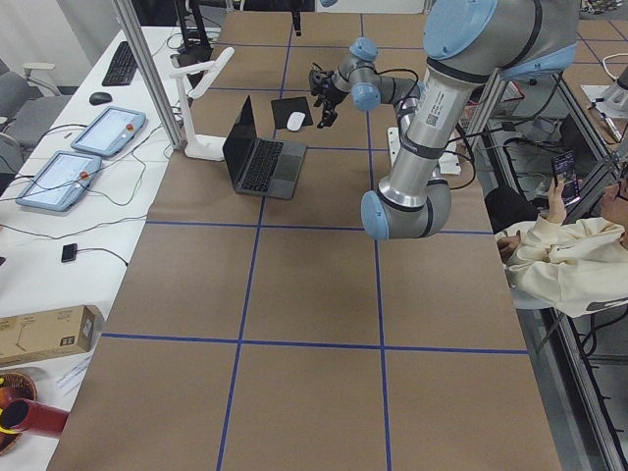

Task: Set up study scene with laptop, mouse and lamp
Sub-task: 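Release the mouse and withdraw the left gripper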

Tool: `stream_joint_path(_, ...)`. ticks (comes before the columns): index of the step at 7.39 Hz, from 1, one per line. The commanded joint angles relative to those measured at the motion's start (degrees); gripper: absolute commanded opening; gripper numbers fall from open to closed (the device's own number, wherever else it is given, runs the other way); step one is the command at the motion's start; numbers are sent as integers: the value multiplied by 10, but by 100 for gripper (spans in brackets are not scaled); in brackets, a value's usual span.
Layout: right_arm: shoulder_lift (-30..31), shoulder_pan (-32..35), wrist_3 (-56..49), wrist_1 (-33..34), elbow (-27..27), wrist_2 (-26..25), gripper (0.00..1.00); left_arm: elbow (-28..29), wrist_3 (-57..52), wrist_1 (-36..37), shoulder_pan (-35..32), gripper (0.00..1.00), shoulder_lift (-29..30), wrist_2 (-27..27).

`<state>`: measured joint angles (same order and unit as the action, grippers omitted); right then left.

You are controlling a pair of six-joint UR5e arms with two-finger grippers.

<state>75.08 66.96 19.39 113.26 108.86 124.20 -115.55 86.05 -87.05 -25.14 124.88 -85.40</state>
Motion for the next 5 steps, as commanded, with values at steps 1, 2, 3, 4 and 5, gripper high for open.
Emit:
stream_joint_path(1,8,27,-3,0,-6,28,100,23,-130,102,-132,100,-3,-166)
stream_joint_path(2,13,31,-8,0,-8,26,100,29,-185,107,-174,100,-28,-199)
stream_joint_path(3,11,49,-14,-1,-28,29,100,29,-249,107,-214,100,-59,-242)
stream_joint_path(4,11,63,-57,0,-43,35,100,29,-296,107,-247,100,-88,-265)
stream_joint_path(5,11,89,-90,-1,-71,56,100,37,-348,107,-280,100,-110,-278)
